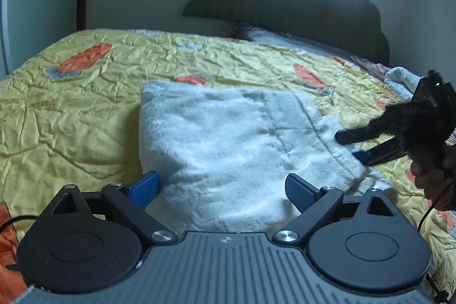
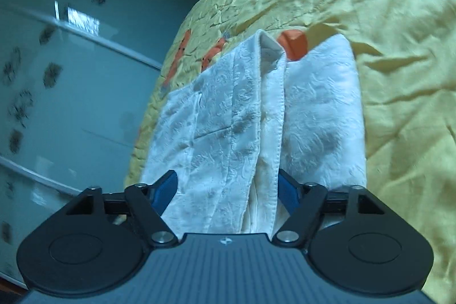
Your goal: Fold towel
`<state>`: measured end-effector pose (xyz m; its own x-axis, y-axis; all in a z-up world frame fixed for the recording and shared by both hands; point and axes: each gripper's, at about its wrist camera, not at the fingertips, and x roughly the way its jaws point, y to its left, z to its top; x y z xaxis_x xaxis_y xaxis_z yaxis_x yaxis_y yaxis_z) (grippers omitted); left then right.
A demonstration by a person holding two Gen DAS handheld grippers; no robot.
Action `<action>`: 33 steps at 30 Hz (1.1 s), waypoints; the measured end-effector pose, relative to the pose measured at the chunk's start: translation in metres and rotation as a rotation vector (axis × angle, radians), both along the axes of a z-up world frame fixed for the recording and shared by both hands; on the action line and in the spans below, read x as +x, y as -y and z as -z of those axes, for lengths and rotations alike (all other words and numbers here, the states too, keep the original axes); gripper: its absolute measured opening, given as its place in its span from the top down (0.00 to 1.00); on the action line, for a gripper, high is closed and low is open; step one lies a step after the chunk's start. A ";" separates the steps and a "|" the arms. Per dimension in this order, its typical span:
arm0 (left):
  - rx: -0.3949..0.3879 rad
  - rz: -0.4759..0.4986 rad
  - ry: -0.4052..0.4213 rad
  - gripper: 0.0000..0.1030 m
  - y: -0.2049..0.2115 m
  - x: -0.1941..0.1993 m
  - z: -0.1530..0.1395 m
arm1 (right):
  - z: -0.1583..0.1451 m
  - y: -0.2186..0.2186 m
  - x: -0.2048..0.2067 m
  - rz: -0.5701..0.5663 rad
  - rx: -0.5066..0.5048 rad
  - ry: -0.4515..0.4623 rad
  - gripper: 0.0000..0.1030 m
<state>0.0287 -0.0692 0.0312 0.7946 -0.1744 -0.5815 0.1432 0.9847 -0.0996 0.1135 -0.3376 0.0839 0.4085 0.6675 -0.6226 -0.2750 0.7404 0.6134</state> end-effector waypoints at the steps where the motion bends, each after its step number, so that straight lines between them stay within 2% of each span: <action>1: 0.001 -0.004 -0.010 0.07 -0.001 0.001 0.002 | 0.001 -0.006 0.000 0.002 -0.041 0.003 0.81; 7: -0.027 -0.024 -0.044 0.07 -0.009 0.000 0.001 | -0.020 -0.010 -0.009 -0.028 -0.100 0.112 0.88; 11: -0.031 0.018 0.014 0.07 -0.003 -0.006 -0.016 | -0.042 0.008 -0.017 0.000 -0.134 0.158 0.89; 14: -0.048 0.091 0.041 0.05 0.011 -0.003 -0.020 | -0.039 0.028 -0.020 0.045 -0.161 0.131 0.89; 17: -0.069 0.162 -0.029 0.05 0.027 0.017 0.000 | -0.022 0.044 -0.018 0.084 -0.142 0.087 0.89; 19: -0.035 0.161 -0.090 0.01 0.037 0.031 0.020 | -0.011 0.048 -0.017 0.100 -0.106 0.066 0.88; 21: 0.005 0.165 -0.055 0.00 0.041 0.033 0.028 | -0.006 0.054 -0.017 0.131 -0.055 0.046 0.87; 24: -0.025 0.168 -0.090 0.04 0.034 0.035 0.018 | -0.014 0.059 -0.025 0.169 -0.042 0.047 0.82; 26: -0.066 0.146 -0.104 0.06 0.022 0.036 0.000 | -0.030 0.060 -0.036 0.234 -0.075 0.123 0.81; 27: -0.101 0.138 -0.085 0.04 0.015 0.035 -0.011 | -0.038 0.056 -0.044 0.251 -0.088 0.176 0.79; 28: -0.127 0.132 -0.059 0.03 0.010 0.037 -0.021 | -0.044 0.050 -0.049 0.248 -0.073 0.212 0.77; 30: -0.137 0.104 -0.015 0.01 0.008 0.056 -0.041 | -0.048 0.032 -0.050 0.185 0.007 0.223 0.73; 31: -0.127 0.079 -0.008 0.01 0.010 0.071 -0.045 | -0.047 0.021 -0.049 0.154 0.033 0.217 0.69; 33: -0.102 0.045 -0.037 0.01 0.016 0.109 -0.043 | -0.039 -0.002 -0.044 0.111 0.014 0.198 0.60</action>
<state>0.1377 -0.0854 0.0744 0.7630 -0.2689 -0.5878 0.1811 0.9619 -0.2049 0.0693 -0.3354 0.1233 0.5933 0.6197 -0.5138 -0.3083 0.7646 0.5660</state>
